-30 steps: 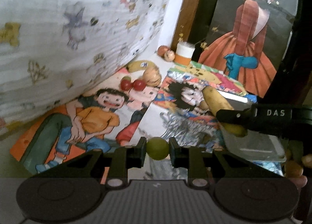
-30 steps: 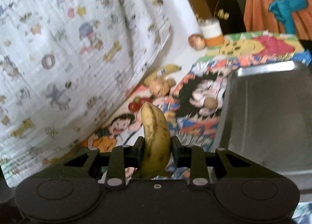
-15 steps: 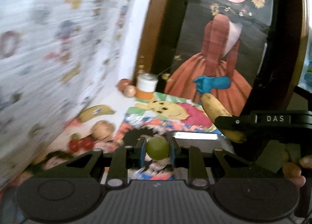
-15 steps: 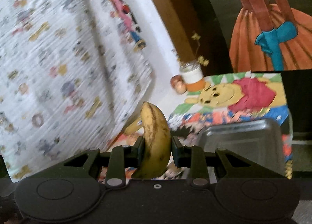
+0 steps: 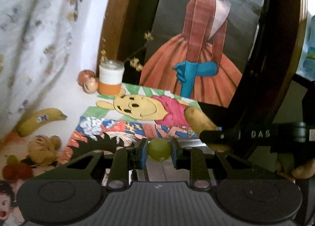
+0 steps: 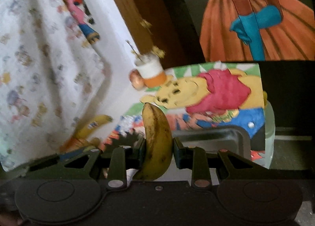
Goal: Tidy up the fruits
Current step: 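Carry both fruits over the metal tray and open the left tool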
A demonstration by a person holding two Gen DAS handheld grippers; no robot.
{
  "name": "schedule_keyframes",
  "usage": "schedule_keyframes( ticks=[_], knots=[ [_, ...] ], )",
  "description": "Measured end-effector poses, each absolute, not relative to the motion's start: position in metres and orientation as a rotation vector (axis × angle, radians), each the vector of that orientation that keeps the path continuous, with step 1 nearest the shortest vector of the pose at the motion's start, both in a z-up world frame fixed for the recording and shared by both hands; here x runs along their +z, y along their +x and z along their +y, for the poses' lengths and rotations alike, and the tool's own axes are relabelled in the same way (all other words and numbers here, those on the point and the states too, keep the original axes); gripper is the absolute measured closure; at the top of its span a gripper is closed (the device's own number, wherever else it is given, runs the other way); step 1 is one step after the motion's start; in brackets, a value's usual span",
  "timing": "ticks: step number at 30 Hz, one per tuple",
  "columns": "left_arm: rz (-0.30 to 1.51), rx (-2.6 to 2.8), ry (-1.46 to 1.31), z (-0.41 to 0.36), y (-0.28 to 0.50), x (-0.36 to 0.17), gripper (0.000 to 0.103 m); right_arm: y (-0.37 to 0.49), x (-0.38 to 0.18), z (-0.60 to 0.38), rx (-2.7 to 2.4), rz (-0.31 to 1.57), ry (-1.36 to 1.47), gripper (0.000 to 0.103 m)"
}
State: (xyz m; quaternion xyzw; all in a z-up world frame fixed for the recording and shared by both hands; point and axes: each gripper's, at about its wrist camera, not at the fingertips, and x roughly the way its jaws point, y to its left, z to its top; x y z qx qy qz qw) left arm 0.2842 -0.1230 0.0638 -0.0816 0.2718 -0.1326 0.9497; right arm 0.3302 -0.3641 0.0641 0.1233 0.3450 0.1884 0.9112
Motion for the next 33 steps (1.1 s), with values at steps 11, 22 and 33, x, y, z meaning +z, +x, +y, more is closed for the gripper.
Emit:
schedule_keyframes(
  ticks=[11,22,33],
  knots=[
    [0.646,-0.307,-0.069,-0.154,0.317,0.018,0.076,0.357,0.025,-0.372,0.343,0.773,0.145,0.072],
    [0.676,-0.312,0.007,-0.167,0.321,0.001,0.076,0.36,0.014,-0.37,0.326,0.781,0.092,0.072],
    [0.717,-0.298,0.03,-0.171,0.323,-0.008,0.075,0.36,0.011,-0.369,0.313,0.776,0.092,0.071]
  ],
)
